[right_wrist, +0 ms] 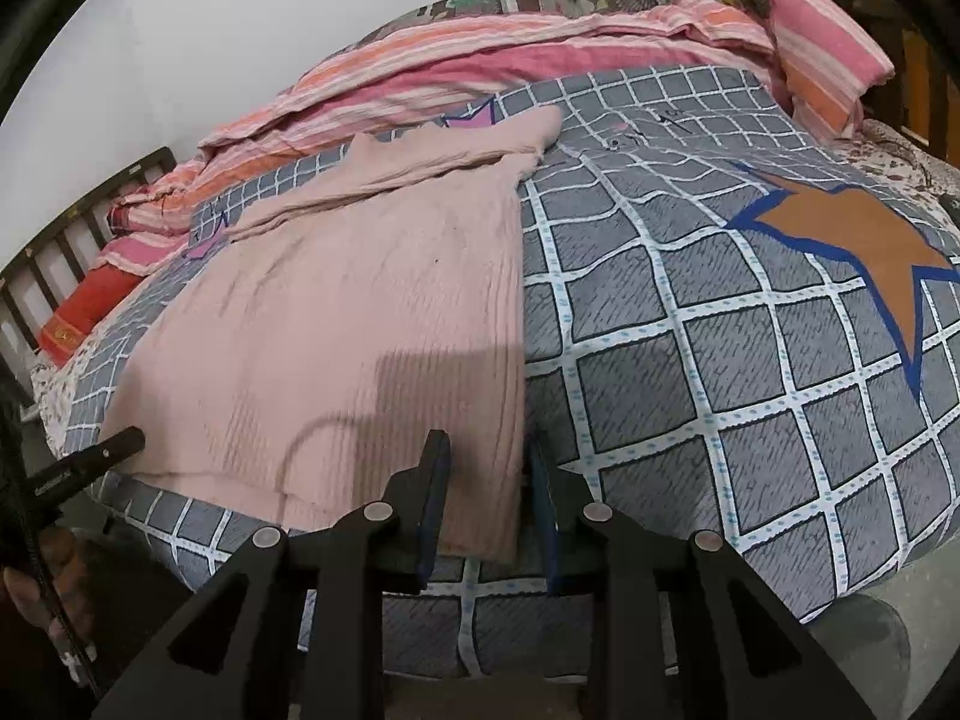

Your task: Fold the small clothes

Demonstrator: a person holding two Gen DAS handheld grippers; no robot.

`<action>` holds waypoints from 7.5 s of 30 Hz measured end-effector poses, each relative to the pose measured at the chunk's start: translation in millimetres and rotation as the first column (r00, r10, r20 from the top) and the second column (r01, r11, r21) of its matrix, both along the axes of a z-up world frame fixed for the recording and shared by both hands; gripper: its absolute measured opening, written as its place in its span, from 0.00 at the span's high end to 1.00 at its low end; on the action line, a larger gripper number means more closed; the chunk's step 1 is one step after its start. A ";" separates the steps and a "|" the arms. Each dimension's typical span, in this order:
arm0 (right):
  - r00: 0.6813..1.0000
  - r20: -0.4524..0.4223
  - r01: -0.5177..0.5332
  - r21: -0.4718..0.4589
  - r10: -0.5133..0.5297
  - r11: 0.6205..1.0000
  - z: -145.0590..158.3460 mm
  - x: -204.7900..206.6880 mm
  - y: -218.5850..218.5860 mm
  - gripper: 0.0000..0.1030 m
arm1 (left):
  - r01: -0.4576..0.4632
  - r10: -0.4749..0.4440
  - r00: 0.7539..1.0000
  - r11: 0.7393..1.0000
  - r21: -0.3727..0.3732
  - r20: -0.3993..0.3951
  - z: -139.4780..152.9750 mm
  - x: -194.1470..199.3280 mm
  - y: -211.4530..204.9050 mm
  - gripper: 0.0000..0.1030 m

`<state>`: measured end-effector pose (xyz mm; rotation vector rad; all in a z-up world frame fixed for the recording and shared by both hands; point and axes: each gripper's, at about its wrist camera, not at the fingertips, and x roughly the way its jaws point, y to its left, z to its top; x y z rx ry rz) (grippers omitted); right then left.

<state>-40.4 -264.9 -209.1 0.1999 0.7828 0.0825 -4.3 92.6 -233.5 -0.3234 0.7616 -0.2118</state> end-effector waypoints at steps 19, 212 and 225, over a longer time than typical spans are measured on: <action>0.999 0.035 -0.039 0.195 0.033 0.980 26.6 -15.8 -21.3 0.95 | 0.028 -0.010 0.998 0.957 -0.290 0.061 51.2 -13.4 27.0 0.95; 0.988 -0.139 -0.097 -0.175 0.073 0.980 42.7 253.2 118.9 0.72 | -0.159 0.161 0.986 0.985 -0.071 0.038 53.8 164.4 61.3 0.49; 0.975 -0.222 -0.048 -0.119 0.021 0.992 29.8 304.8 111.8 0.71 | -0.123 0.126 0.992 0.988 -0.091 0.030 51.4 163.2 64.8 0.48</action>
